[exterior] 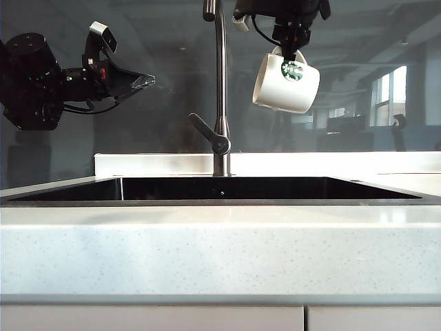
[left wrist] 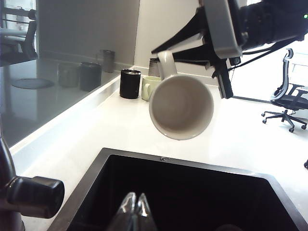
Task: Pick up the mug next to the sink, go to the faucet to get some water, pour the water into the sink, and finally put the mug back to its place.
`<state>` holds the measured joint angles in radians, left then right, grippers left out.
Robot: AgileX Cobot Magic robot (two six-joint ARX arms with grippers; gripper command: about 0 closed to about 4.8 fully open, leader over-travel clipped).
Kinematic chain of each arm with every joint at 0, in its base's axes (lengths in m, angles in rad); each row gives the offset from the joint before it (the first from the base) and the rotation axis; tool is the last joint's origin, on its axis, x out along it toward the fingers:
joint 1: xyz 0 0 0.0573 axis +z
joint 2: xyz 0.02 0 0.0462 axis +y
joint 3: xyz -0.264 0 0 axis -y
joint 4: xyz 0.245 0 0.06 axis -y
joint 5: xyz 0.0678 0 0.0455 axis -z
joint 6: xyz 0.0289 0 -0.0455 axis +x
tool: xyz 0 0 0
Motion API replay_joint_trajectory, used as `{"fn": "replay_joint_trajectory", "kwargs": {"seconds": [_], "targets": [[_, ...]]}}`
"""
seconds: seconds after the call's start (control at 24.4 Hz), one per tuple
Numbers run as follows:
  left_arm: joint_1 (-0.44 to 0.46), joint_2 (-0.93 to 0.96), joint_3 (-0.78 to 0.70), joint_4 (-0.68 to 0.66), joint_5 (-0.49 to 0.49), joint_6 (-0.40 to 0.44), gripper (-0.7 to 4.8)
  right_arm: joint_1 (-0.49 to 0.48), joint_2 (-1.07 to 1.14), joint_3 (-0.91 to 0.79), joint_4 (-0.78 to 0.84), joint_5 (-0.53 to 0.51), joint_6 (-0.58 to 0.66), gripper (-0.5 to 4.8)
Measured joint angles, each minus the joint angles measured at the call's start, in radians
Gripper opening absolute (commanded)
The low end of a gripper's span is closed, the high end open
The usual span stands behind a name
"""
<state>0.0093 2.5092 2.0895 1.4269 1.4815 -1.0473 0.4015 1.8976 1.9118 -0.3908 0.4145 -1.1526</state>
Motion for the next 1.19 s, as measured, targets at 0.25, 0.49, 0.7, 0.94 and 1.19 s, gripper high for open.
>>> {"fn": "replay_joint_trajectory", "kwargs": {"seconds": [0.25,0.49,0.7,0.94,1.19], "targets": [[0.0,0.0,0.001,0.0,0.0,-0.001,-0.04,-0.085,0.0,0.0,-0.097,-0.209,0.345,-0.09],[0.0,0.0,0.001,0.0,0.0,-0.001,-0.04,-0.232,0.0,0.0,-0.105,-0.521,0.651,-0.09],[0.0,0.0,0.001,0.0,0.0,-0.001,-0.04,-0.327,-0.001,-0.008,-0.09,-0.709,0.793,-0.09],[0.0,0.0,0.0,0.0,0.0,-0.001,-0.04,-0.416,-0.008,-0.097,0.017,-0.862,0.895,-0.09],[0.0,0.0,0.0,0.0,0.001,-0.002,-0.04,-0.469,-0.072,-0.415,0.385,-0.922,0.999,-0.09]]}}
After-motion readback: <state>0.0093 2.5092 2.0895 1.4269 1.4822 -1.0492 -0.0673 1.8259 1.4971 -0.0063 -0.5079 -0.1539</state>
